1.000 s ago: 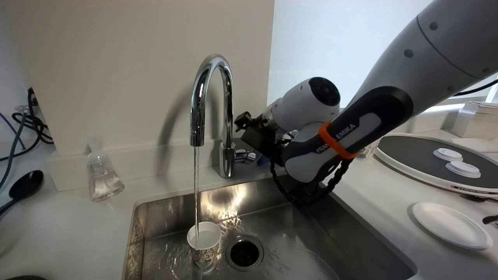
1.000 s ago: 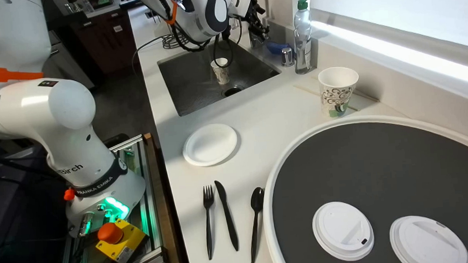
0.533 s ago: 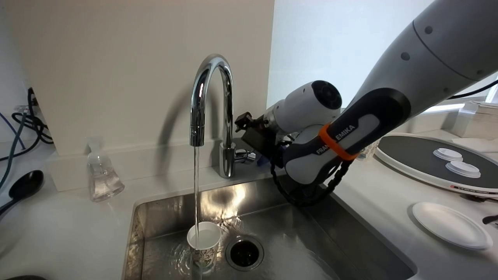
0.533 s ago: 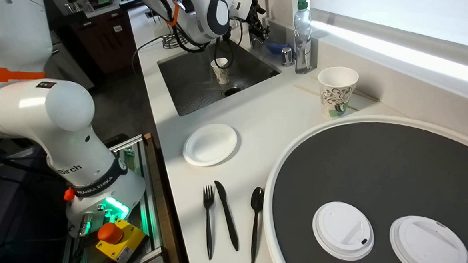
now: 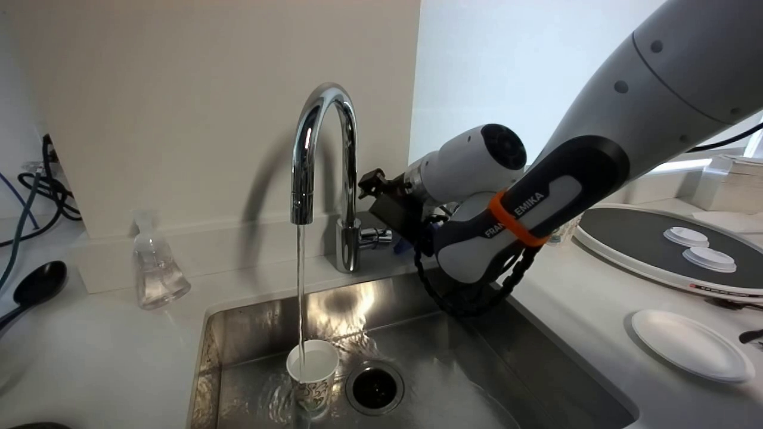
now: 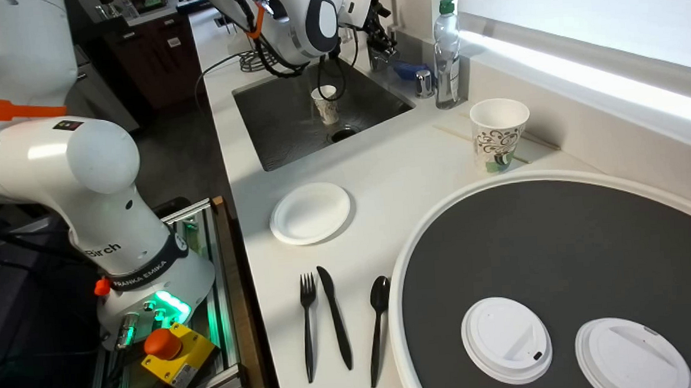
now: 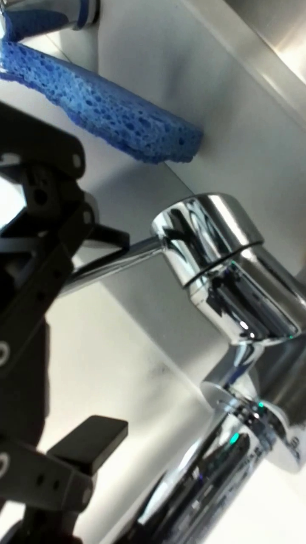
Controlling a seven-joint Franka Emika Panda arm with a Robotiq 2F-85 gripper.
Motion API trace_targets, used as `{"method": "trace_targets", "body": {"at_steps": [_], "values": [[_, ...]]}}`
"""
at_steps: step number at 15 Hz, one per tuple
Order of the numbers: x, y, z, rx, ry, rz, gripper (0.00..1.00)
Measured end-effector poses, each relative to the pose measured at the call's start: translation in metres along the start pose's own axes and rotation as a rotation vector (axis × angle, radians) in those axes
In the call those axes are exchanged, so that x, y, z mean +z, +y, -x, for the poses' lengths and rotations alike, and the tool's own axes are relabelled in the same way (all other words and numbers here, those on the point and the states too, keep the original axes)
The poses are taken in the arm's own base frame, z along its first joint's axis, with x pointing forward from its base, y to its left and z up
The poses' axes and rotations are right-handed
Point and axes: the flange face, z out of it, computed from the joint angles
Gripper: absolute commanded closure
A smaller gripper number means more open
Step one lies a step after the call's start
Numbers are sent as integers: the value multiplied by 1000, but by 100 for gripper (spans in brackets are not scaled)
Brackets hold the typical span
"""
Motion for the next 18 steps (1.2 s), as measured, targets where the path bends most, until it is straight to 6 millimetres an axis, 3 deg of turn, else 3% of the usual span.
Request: {"method": "trace_targets", "body": {"at_steps": [7, 18], "values": [[-8, -6, -7, -10, 31, -115, 0], [-12, -9, -15, -70, 49, -128, 0]]}}
